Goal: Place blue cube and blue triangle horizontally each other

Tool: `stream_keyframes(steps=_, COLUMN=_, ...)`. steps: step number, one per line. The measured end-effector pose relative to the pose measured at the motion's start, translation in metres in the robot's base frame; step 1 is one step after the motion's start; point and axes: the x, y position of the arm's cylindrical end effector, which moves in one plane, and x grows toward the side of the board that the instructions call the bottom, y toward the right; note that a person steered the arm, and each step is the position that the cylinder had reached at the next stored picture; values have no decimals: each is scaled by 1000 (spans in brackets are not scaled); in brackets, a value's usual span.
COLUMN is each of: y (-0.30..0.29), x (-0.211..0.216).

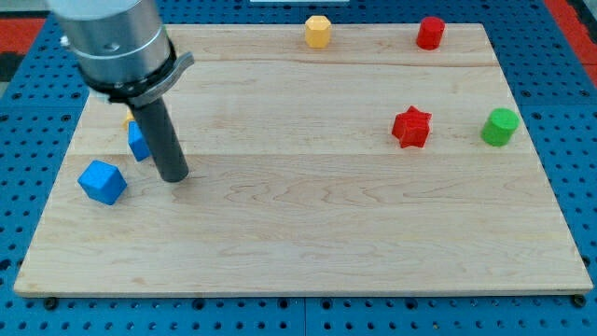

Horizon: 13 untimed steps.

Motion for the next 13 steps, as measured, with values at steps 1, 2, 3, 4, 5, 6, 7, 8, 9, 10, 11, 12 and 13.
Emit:
stream_keyframes(steps=1, y=-44, x=-1)
stream_keyframes(steps=2, y=-93, x=-1)
stream_keyframes(steps=3, y=-120, x=-1)
stream_keyframes(steps=4, y=-130, x=7)
stream_keyframes(steps=5, y=-87, x=22)
stream_keyframes(steps=6, y=-72, x=42)
stream_keyframes(steps=7, y=-133, x=38)
stream_keyframes(steps=8, y=-137, x=-7)
stream_keyframes(steps=9, y=-96, x=-40)
stream_keyframes(steps=10, y=-37, x=-45)
stream_keyframes(steps=11, y=14, x=-46)
stream_keyframes(steps=12, y=49, x=-52)
stream_keyframes(steps=13, y=50, x=-77)
